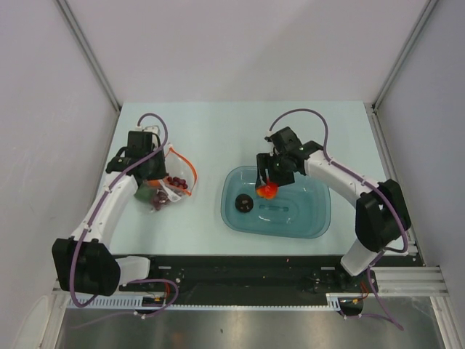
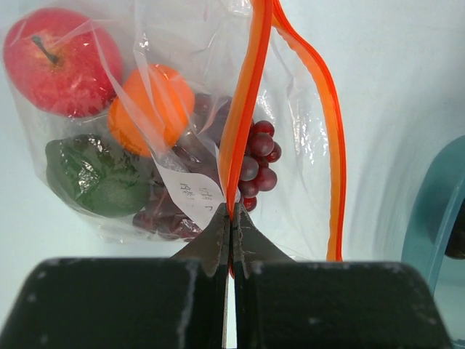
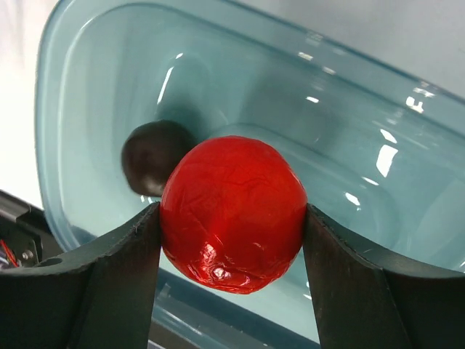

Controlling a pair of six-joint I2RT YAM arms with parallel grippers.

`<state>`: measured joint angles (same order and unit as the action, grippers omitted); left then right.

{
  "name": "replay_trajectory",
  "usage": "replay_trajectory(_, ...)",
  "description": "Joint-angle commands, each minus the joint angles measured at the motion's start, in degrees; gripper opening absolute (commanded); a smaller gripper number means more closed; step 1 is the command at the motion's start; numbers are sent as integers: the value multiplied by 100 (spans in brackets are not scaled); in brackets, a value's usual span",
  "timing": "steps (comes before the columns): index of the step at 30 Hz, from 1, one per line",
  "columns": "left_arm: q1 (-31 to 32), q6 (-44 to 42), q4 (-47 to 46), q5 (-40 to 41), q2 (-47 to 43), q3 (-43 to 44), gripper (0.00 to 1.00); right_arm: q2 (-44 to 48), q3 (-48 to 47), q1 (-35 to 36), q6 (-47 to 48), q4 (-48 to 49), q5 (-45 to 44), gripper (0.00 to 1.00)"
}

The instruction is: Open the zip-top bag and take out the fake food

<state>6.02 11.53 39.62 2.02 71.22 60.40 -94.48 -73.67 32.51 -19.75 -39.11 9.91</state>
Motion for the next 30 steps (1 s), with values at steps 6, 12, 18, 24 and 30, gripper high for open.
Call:
replay_trajectory(6,-40,-37,-103,-448,-302,-55,0,-396,107,-122,-240,316,107,43)
replay_trajectory(12,-40,-107,-147,-466,-407,-116,0,-379,213,-114,-284,492,11,84)
replay_trajectory(18,-40,-133,-129,-466,-381,-81,0,-212,204,-17,-354,597,-42,99)
replay_trajectory(24,-40,-107,-121,-518,-416,-125,0,131,107,456,-617,1326,-139,98)
replay_trajectory(30,-40,-19,-182,-580,-469,-231,0,-448,-349,1019,-1408,2645,160,90)
